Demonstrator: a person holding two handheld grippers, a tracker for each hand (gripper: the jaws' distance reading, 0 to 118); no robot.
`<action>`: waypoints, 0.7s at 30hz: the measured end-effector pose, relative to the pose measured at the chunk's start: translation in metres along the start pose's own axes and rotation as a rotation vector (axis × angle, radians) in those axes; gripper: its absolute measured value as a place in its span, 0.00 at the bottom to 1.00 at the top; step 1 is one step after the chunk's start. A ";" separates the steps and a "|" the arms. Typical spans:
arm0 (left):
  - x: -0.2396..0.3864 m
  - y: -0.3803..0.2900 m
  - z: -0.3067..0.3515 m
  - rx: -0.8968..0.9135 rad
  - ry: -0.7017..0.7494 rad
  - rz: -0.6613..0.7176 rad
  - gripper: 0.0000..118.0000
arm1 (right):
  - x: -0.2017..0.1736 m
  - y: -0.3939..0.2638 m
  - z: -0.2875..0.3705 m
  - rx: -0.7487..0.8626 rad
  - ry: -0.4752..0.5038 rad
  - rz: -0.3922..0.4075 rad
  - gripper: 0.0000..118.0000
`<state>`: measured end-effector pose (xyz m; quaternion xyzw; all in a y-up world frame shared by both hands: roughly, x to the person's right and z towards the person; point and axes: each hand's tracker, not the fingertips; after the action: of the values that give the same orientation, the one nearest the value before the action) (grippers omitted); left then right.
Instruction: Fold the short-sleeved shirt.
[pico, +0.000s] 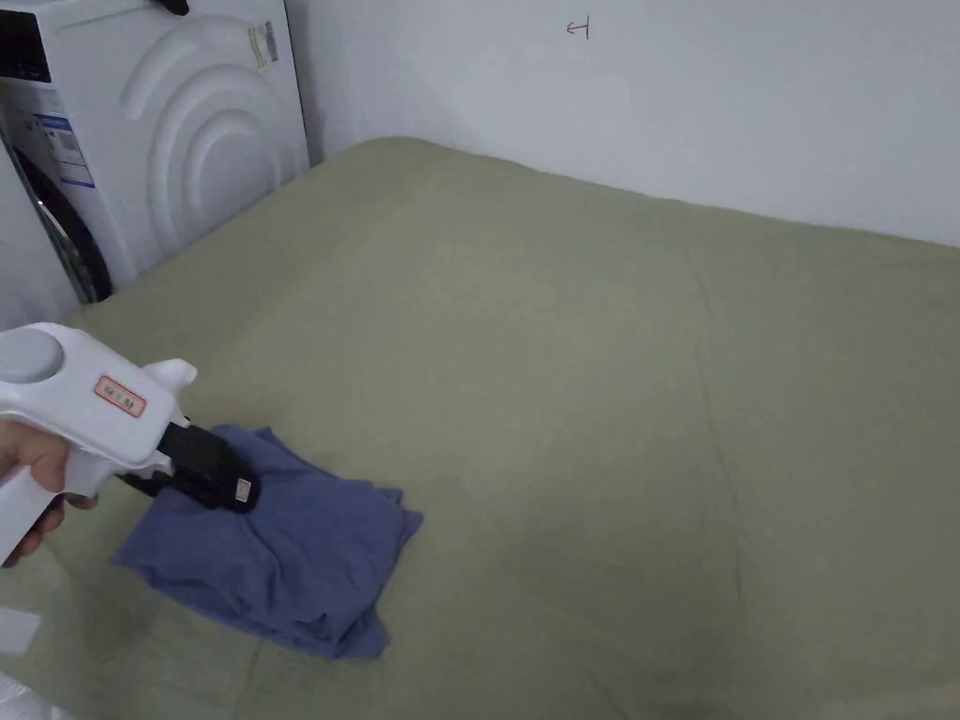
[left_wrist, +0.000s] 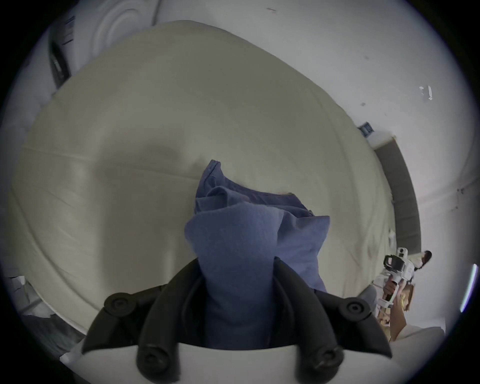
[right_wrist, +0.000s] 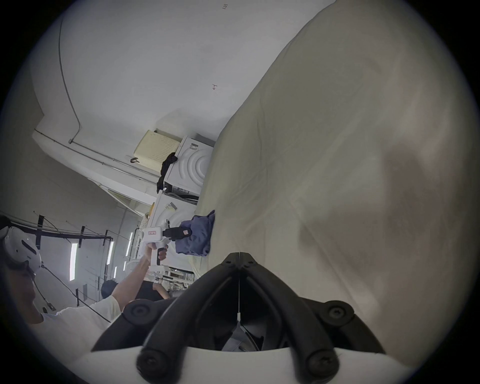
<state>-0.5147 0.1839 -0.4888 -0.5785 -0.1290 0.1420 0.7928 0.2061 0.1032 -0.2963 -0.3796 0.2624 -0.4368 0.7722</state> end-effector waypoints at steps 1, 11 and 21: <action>-0.003 0.001 0.004 -0.002 -0.012 -0.005 0.34 | -0.001 0.002 -0.001 -0.004 0.000 0.003 0.02; 0.054 -0.022 0.068 0.174 0.125 -0.063 1.00 | -0.035 0.016 0.010 0.023 0.027 0.084 0.02; 0.313 -0.132 0.055 0.631 -0.014 -0.164 0.00 | -0.163 -0.001 0.068 0.363 -0.379 0.592 0.02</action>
<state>-0.2353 0.3115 -0.3339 -0.2909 -0.1302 0.1147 0.9409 0.1769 0.2695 -0.2442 -0.2187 0.1316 -0.1565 0.9541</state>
